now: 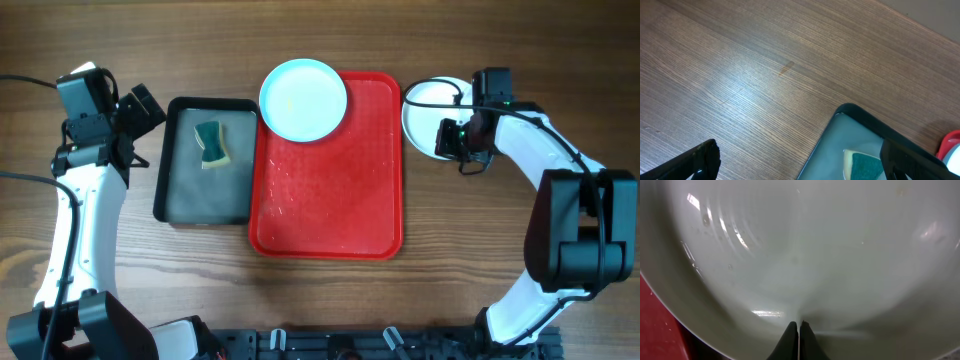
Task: Clean dirty plates on tray and stack at the side
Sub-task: 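Release the plate and move the right gripper back to the tray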
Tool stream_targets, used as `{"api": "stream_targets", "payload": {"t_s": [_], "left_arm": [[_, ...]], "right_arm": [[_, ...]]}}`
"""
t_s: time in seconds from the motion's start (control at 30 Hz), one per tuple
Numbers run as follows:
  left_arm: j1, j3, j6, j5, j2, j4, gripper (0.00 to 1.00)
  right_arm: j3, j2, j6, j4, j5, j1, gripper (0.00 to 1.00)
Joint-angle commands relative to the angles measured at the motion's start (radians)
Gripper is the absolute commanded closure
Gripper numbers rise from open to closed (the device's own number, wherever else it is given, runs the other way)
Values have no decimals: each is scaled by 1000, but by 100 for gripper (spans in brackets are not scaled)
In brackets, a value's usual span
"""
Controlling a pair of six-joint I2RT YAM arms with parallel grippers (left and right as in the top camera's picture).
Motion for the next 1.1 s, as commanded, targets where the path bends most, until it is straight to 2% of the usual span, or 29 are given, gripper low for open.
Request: {"api": "stream_targets", "payload": {"t_s": [0.0,0.37,0.5,0.8,0.87,0.93,0.97,1.07], "left_arm": [[1,2,-9,-6,-1,0,0],[1,2,-9,-6,-1,0,0],[1,2,-9,-6,-1,0,0],[1,2,-9,-6,-1,0,0],[1,2,-9,-6,-1,0,0],[1,2,-9,-6,-1,0,0],[1,2,-9,-6,-1,0,0],[1,2,-9,-6,-1,0,0]], "right_arm": [[15,12,-9,-37,21,0,96],[40,-68,-9,-166,17,0,96],[86,-147,-19,-195,-64,10,94],[98,-187,-38,61,-108,192,83],[95,-179,-39,148,-102,246,74],[91,-166,-38,233,-69,294,71],[89,-151,-38,276,-41,322,58],[89,-104,-38,352,35,369,56]]}}
